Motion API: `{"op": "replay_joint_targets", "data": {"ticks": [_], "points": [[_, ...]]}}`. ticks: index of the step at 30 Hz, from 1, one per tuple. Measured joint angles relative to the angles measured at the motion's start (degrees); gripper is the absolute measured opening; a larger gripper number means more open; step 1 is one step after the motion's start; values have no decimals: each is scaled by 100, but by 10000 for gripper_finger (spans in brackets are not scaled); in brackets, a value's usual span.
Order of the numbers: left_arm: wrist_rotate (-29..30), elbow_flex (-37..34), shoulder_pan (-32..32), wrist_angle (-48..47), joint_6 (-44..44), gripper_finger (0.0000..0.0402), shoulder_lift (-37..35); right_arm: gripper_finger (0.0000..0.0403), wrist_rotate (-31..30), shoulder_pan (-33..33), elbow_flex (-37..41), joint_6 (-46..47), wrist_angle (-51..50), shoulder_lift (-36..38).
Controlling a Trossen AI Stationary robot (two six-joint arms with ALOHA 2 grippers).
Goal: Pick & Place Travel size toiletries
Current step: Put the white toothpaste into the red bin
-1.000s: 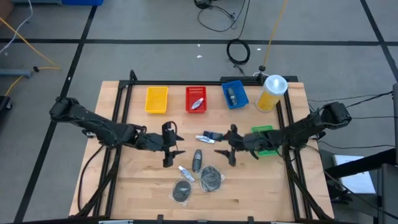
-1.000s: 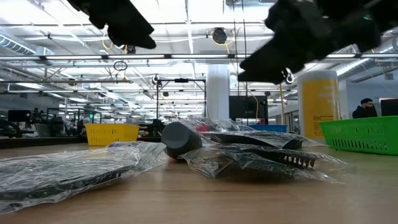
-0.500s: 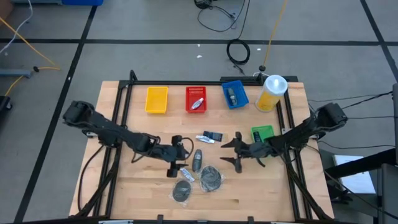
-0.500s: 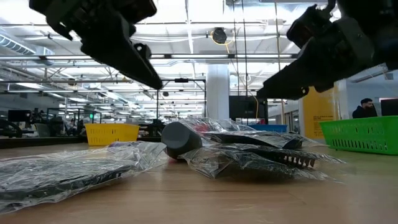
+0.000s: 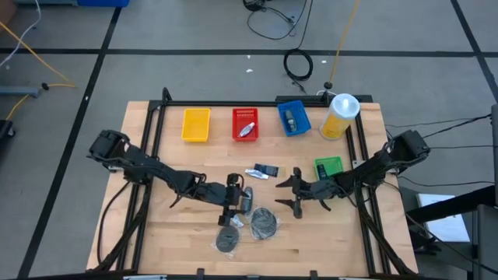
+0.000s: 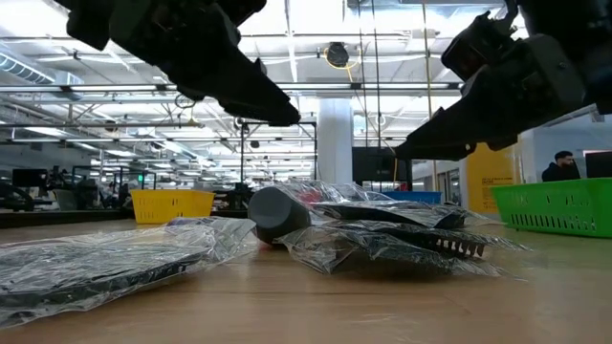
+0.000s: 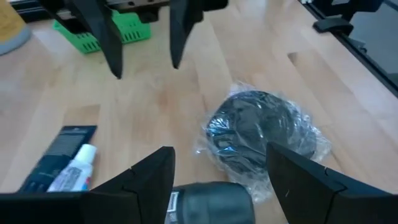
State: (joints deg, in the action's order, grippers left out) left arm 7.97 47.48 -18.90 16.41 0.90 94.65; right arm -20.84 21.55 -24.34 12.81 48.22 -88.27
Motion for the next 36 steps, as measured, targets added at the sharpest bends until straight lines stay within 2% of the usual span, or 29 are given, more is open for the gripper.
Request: {"op": "replay_joint_targets", "data": {"ticks": [3, 5, 10, 15, 18, 22, 29, 33, 36], "points": [[-113, 0, 50, 38, 94, 272, 135, 249, 0, 1, 0, 78, -27, 0], [-109, 0, 124, 0, 460, 291, 198, 249, 0, 1, -2, 129, -14, 0], [472, 0, 230, -127, 2272, 327, 242, 249, -9, 1, -1, 276, -50, 0], [867, 0, 232, -424, 3818, 328, 243, 249, -24, -3, -2, 287, -48, 0], [1256, 0, 232, -634, 4057, 316, 243, 249, -32, -5, -1, 237, -48, 0], [1803, 0, 431, -842, 3035, 298, 243, 249, -52, -11, -2, 117, -48, 0], [1794, 0, 898, -875, 77, 259, 243, 249, -42, -7, -1, 138, -72, 0], [1606, 0, 1218, -831, -449, 240, 243, 249, -41, -7, -2, 145, -87, 0], [978, 0, 1461, -825, -498, 230, 243, 249, -39, -7, 0, 145, -89, 0]]}}
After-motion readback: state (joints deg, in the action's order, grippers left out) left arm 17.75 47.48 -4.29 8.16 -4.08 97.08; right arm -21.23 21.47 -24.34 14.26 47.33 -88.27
